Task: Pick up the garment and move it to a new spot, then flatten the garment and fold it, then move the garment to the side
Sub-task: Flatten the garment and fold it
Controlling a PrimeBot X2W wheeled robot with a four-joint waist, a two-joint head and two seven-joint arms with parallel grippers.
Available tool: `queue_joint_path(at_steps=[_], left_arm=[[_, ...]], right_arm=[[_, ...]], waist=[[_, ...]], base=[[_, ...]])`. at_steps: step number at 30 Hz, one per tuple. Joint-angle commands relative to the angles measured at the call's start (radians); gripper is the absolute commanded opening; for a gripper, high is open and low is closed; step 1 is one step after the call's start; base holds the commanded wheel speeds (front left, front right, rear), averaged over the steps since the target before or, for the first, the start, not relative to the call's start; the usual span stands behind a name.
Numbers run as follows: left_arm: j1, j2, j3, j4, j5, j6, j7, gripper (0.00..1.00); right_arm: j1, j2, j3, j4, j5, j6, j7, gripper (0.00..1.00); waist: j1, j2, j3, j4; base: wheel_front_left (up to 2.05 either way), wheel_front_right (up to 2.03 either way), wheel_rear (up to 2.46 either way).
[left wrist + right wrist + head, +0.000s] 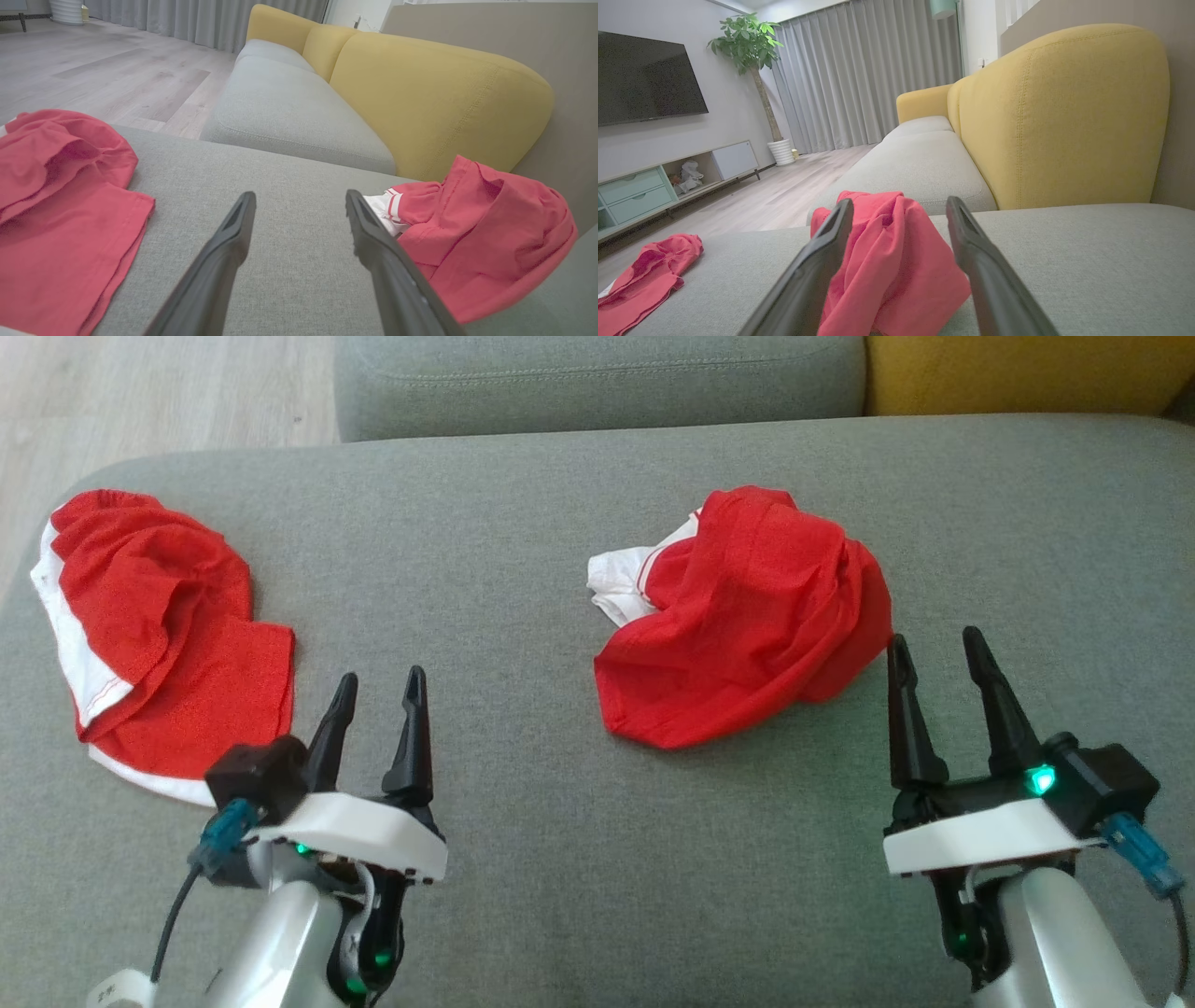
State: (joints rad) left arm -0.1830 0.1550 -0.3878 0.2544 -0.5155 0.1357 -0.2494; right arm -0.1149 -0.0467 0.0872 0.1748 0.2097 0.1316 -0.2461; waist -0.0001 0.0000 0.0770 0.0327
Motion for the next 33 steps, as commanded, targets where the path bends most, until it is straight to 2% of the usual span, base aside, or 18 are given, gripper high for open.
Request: queue_joint_path(at_steps=[1,8,12,20,26,28,33], left_arm=[[-0.043,0.006,0.052,-0.041,0.015,-0.008,-0.012,1.0],[-0.036,-0.045,0.09,-0.024,0.07,-0.061,-0.012,1.0],[-0.031,-0.071,0.101,-0.004,0.084,-0.084,-0.012,1.0],[-0.069,-0.1,0.098,0.03,0.086,-0.124,-0.012,1.0],[-0.095,-0.104,0.08,0.04,0.052,-0.127,-0.012,1.0],[-0.096,-0.104,0.073,0.039,0.042,-0.122,-0.012,1.0],[-0.098,-0.105,0.068,0.045,0.031,-0.113,-0.012,1.0]], right_arm=[[-0.022,-0.004,0.026,-0.031,-0.01,-0.001,0.002,1.0],[-0.063,-0.004,0.069,-0.05,-0.072,-0.001,0.043,1.0],[-0.119,-0.004,0.109,-0.041,-0.118,-0.001,0.103,1.0],[-0.265,-0.004,0.105,0.068,-0.25,-0.001,0.237,1.0],[-0.356,-0.004,0.085,0.172,-0.326,-0.001,0.296,1.0],[-0.37,-0.004,0.096,0.199,-0.334,-0.001,0.306,0.0],[-0.398,-0.004,0.138,0.226,-0.293,-0.001,0.276,0.0]], waist=[[0.0001,0.0,-0.001,0.001],[0.0001,0.0,0.012,0.022],[0.0001,0.0,0.032,0.044],[0.0001,0.0,0.101,0.113],[0.0001,0.0,0.139,0.154],[0.0001,0.0,0.141,0.158],[0.0001,0.0,0.128,0.157]], base=[[0.0,0.0,0.0],[0.0,0.0,0.0],[0.0,0.0,0.0],[0.0,0.0,0.0],[0.0,0.0,0.0],[0.0,0.0,0.0],[0.0,0.0,0.0]])
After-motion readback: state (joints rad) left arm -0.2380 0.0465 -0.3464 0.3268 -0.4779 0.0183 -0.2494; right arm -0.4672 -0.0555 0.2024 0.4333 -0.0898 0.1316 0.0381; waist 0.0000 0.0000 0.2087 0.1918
